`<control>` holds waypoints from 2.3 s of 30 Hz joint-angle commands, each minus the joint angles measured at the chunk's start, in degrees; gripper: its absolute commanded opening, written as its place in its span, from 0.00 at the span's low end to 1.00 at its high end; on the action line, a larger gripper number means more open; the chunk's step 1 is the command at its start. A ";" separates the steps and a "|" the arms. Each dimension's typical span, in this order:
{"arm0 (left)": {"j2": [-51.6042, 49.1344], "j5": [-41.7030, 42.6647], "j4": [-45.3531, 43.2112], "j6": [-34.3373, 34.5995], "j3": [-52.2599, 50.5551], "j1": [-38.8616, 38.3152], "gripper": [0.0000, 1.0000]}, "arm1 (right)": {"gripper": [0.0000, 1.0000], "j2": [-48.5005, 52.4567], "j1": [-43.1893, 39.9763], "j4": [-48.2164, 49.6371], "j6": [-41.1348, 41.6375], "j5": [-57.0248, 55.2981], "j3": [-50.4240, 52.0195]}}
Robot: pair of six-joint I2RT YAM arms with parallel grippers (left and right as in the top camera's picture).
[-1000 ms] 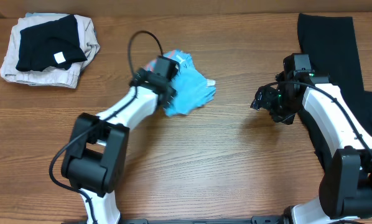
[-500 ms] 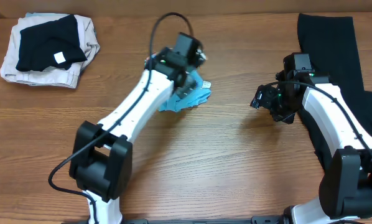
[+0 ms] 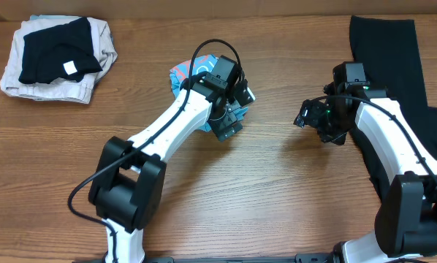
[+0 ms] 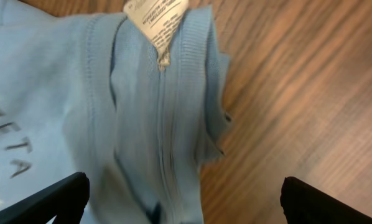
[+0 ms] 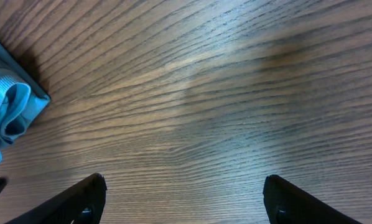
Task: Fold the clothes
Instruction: 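Lift the folded shirt bundle with the left gripper and carry it back, then carry the blue shirt bundle with the left gripper to the top-left stack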
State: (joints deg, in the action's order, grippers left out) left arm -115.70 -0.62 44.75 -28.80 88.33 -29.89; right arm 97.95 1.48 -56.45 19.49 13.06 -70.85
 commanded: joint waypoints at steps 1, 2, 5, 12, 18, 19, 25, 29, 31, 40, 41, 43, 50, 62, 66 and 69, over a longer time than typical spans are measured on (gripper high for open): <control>-3.13 1.09 -1.79 -1.49 -1.20 0.76 1.00 | 0.85 -0.81 -0.15 0.17 -0.17 -0.59 0.09; -3.69 0.72 -2.19 -1.49 -1.20 0.87 0.99 | 0.85 -0.81 -0.15 0.15 -0.20 -0.59 0.09; -4.85 -1.44 -3.17 -1.44 -1.20 1.03 0.96 | 0.85 -0.81 -0.15 0.11 -0.20 -0.59 0.09; -7.10 -4.90 -4.28 -1.46 -1.22 1.16 0.72 | 0.85 -0.81 -0.15 0.24 -0.20 -0.61 0.09; -9.22 -4.42 -3.87 -1.42 -1.22 1.16 0.20 | 0.85 -0.81 -0.15 0.33 -0.42 -0.61 0.09; -9.35 -4.42 -3.61 -1.42 -1.22 1.16 0.14 | 0.85 -0.81 -0.15 0.39 -0.42 -0.63 0.09; -9.33 -7.91 -3.50 -0.85 -1.16 1.16 0.04 | 0.85 -0.81 -0.15 0.48 -0.42 -0.63 0.09; -9.22 -23.12 -1.55 9.31 4.13 1.92 0.04 | 0.85 -0.81 -0.15 0.48 -0.42 -0.61 0.09; -9.22 -22.69 5.11 13.92 12.44 3.67 0.04 | 0.85 -0.81 -0.15 0.42 -0.42 -0.59 0.09; -9.22 -17.35 22.93 17.46 44.81 9.90 0.04 | 0.85 -0.81 -0.15 0.46 -0.39 -0.59 0.09; -9.22 -17.38 24.04 17.40 48.41 10.58 0.04 | 0.85 -0.81 -0.15 0.46 -0.39 -0.59 0.09; -9.22 -17.40 25.18 17.20 54.03 12.00 0.04 | 0.85 -0.81 -0.15 0.44 -0.39 -0.59 0.09; -9.20 -17.55 25.75 17.33 65.94 19.82 0.04 | 0.85 -0.81 -0.15 0.35 -0.39 -0.57 0.09; -9.31 -17.73 25.05 27.02 68.89 41.16 0.04 | 0.85 -0.81 -0.15 -1.03 -0.37 -0.33 0.09; -9.70 -17.42 24.09 28.20 68.83 46.93 0.04 | 0.85 -0.81 -0.15 -1.36 -0.35 0.20 0.09; -10.27 -15.34 22.88 28.17 68.00 50.18 0.04 | 0.85 -0.81 -0.09 -1.33 -0.37 0.72 0.09</control>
State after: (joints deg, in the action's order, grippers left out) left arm -126.13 -17.76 68.93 -2.83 155.59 18.59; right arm 97.95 1.48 -57.95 19.46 13.23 -70.81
